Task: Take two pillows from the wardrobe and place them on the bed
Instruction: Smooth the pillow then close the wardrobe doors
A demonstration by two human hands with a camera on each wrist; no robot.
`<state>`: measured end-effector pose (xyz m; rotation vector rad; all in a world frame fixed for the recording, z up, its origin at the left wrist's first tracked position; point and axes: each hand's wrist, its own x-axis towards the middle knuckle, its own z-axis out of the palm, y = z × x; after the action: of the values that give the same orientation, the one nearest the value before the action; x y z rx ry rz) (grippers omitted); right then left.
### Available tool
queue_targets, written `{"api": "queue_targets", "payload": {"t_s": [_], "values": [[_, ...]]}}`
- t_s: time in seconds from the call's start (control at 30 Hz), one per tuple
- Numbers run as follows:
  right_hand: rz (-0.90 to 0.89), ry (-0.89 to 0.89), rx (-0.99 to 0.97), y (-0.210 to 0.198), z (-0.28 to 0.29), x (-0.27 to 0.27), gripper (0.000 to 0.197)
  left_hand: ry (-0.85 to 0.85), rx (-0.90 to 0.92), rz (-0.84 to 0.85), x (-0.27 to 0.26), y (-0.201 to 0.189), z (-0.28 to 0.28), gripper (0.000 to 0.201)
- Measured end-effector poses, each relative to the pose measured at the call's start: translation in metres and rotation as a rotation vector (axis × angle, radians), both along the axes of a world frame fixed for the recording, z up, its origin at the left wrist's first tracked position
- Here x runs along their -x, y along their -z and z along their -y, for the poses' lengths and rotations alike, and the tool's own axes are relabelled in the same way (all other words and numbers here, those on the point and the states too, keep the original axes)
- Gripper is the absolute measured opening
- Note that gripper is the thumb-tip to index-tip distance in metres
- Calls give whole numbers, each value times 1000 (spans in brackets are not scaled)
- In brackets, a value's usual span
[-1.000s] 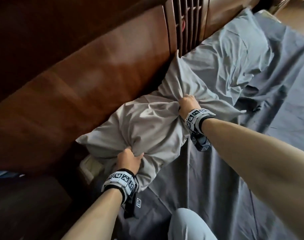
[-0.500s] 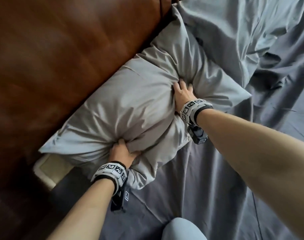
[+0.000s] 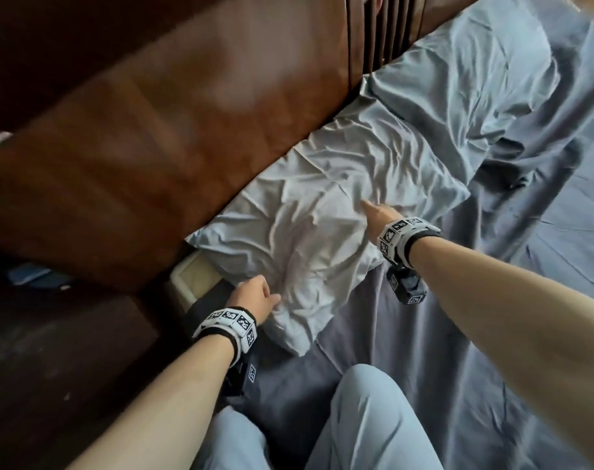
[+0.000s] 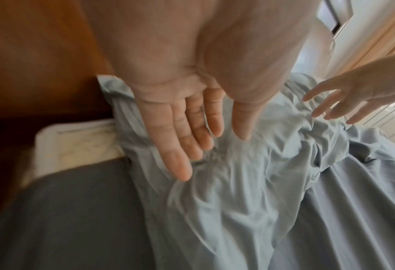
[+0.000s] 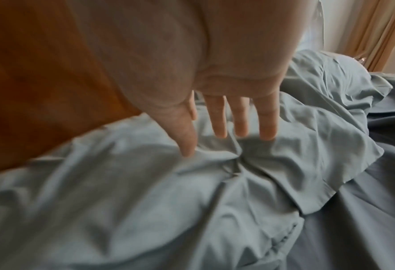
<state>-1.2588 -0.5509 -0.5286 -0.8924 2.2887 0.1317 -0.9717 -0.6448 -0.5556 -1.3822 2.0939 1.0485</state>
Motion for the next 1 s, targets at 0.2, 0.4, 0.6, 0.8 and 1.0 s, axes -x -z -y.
{"api": "queue_targets", "payload": {"t_s": [0.2,0.4,0.6,0.8,1.0], "values": [[-80,-138,111,-115,8,-133,61,8,139,-57,-120,-123,-9,22],[-8,-351,298,-212,39,-275,47,-125,237,-82,-252,-224,-54,24],[106,-662,440,-282,41,-441,53,-355,341,-69,-384,-287,-140,23],[366,-866,618,-337,-33,-621,57,-699,468,31,-527,-326,-272,23],[579,-984,645,-403,-105,-757,89,-952,487,150,-646,-362,-401,24]]}}
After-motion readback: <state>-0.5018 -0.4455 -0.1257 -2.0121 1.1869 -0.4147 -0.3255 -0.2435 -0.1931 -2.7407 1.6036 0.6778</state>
